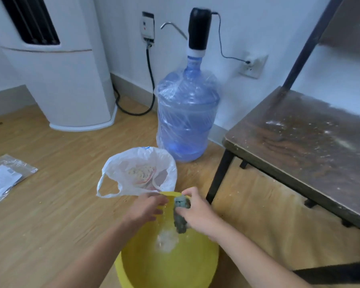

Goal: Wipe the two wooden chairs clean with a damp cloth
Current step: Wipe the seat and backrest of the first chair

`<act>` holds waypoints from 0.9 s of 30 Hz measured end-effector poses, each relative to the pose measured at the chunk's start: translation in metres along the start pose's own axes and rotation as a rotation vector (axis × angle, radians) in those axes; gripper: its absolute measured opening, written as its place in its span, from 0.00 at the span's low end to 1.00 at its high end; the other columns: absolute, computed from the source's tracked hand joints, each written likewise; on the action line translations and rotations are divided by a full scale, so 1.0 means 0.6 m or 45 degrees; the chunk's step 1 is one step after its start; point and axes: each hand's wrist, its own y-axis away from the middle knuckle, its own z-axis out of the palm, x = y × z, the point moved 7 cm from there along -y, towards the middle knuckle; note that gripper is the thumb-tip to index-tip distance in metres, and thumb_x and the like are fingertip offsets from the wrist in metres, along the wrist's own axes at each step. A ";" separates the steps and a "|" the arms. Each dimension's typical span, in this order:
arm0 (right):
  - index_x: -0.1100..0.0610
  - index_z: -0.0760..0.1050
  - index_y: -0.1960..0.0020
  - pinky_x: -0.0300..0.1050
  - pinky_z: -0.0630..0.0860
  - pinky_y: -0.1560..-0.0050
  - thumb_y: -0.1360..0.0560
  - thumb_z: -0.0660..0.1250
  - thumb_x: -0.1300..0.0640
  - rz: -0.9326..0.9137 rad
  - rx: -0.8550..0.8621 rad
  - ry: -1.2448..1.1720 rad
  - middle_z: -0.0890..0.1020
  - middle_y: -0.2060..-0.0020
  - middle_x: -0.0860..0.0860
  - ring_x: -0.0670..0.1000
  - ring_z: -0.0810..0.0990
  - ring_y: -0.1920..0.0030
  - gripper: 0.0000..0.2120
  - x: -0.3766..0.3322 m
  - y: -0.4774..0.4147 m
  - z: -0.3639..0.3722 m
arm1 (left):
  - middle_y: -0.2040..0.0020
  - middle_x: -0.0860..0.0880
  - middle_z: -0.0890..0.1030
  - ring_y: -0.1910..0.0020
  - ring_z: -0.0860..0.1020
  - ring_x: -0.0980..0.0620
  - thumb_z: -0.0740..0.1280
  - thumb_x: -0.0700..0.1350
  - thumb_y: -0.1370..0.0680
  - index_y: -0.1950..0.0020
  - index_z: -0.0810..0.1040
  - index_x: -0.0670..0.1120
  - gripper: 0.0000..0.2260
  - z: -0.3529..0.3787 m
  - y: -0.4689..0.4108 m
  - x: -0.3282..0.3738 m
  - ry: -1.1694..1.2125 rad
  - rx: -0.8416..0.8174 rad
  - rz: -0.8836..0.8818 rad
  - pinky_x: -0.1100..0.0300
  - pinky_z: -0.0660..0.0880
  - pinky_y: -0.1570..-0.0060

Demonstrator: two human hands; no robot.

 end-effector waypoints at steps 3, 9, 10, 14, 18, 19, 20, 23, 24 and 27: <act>0.44 0.69 0.43 0.46 0.78 0.58 0.25 0.70 0.52 -0.252 0.164 0.238 0.75 0.51 0.45 0.48 0.79 0.56 0.14 -0.097 0.070 -0.083 | 0.50 0.50 0.86 0.55 0.84 0.51 0.70 0.49 0.25 0.43 0.84 0.50 0.12 -0.036 0.035 0.149 -0.259 0.071 0.294 0.56 0.79 0.54; 0.44 0.70 0.37 0.46 0.79 0.51 0.25 0.70 0.48 -0.474 0.264 0.223 0.79 0.45 0.50 0.52 0.81 0.49 0.18 -0.254 0.189 -0.214 | 0.60 0.58 0.86 0.62 0.84 0.60 0.68 0.47 0.23 0.44 0.85 0.53 0.10 -0.002 0.125 0.420 -0.527 0.068 0.695 0.60 0.76 0.58; 0.44 0.71 0.36 0.47 0.78 0.47 0.25 0.70 0.49 -0.502 0.307 0.227 0.79 0.44 0.51 0.52 0.81 0.46 0.19 -0.271 0.203 -0.243 | 0.60 0.56 0.86 0.61 0.84 0.59 0.69 0.47 0.22 0.46 0.86 0.52 0.08 0.014 0.135 0.452 -0.540 0.056 0.729 0.58 0.78 0.56; 0.44 0.76 0.36 0.42 0.76 0.46 0.24 0.71 0.51 -0.507 0.474 0.249 0.80 0.41 0.50 0.51 0.79 0.42 0.17 -0.287 0.232 -0.383 | 0.55 0.51 0.88 0.53 0.84 0.52 0.67 0.49 0.20 0.49 0.89 0.49 0.11 0.084 0.149 0.545 -0.545 0.049 0.866 0.52 0.79 0.46; 0.49 0.76 0.35 0.43 0.76 0.47 0.24 0.71 0.55 -0.332 0.748 0.314 0.79 0.41 0.49 0.51 0.78 0.43 0.17 -0.200 0.203 -0.572 | 0.40 0.50 0.86 0.42 0.82 0.52 0.69 0.51 0.23 0.33 0.82 0.48 0.20 0.162 0.124 0.567 -0.782 0.077 0.894 0.57 0.74 0.40; 0.50 0.74 0.36 0.41 0.76 0.52 0.23 0.71 0.56 -0.243 0.834 0.360 0.78 0.43 0.50 0.52 0.79 0.46 0.17 -0.165 0.194 -0.621 | 0.38 0.48 0.85 0.39 0.81 0.49 0.69 0.51 0.24 0.31 0.81 0.47 0.21 0.177 0.115 0.559 -0.818 0.077 0.877 0.55 0.75 0.37; 0.52 0.73 0.38 0.40 0.76 0.57 0.23 0.71 0.58 -0.142 0.918 0.413 0.77 0.45 0.50 0.52 0.79 0.49 0.16 -0.127 0.184 -0.668 | 0.37 0.47 0.84 0.38 0.81 0.48 0.69 0.51 0.24 0.31 0.80 0.47 0.22 0.189 0.109 0.551 -0.861 0.083 0.871 0.52 0.75 0.36; 0.54 0.76 0.45 0.44 0.77 0.57 0.24 0.71 0.63 0.065 1.143 0.505 0.81 0.47 0.56 0.55 0.80 0.54 0.10 -0.026 0.168 -0.771 | 0.37 0.50 0.81 0.39 0.78 0.49 0.67 0.58 0.25 0.29 0.78 0.51 0.26 0.210 0.085 0.516 -1.027 0.103 0.931 0.47 0.77 0.37; 0.55 0.78 0.46 0.43 0.77 0.56 0.24 0.70 0.65 0.117 1.192 0.541 0.83 0.48 0.58 0.54 0.79 0.55 0.09 0.002 0.164 -0.792 | 0.36 0.52 0.79 0.38 0.76 0.51 0.66 0.61 0.26 0.28 0.76 0.54 0.27 0.214 0.080 0.502 -1.081 0.101 0.952 0.47 0.76 0.37; 0.60 0.83 0.43 0.42 0.74 0.54 0.22 0.66 0.66 0.172 1.263 0.597 0.84 0.49 0.58 0.52 0.76 0.57 0.10 0.057 0.149 -0.813 | 0.34 0.59 0.72 0.34 0.68 0.55 0.63 0.69 0.27 0.26 0.70 0.61 0.30 0.217 0.084 0.471 -1.130 0.056 1.086 0.48 0.70 0.33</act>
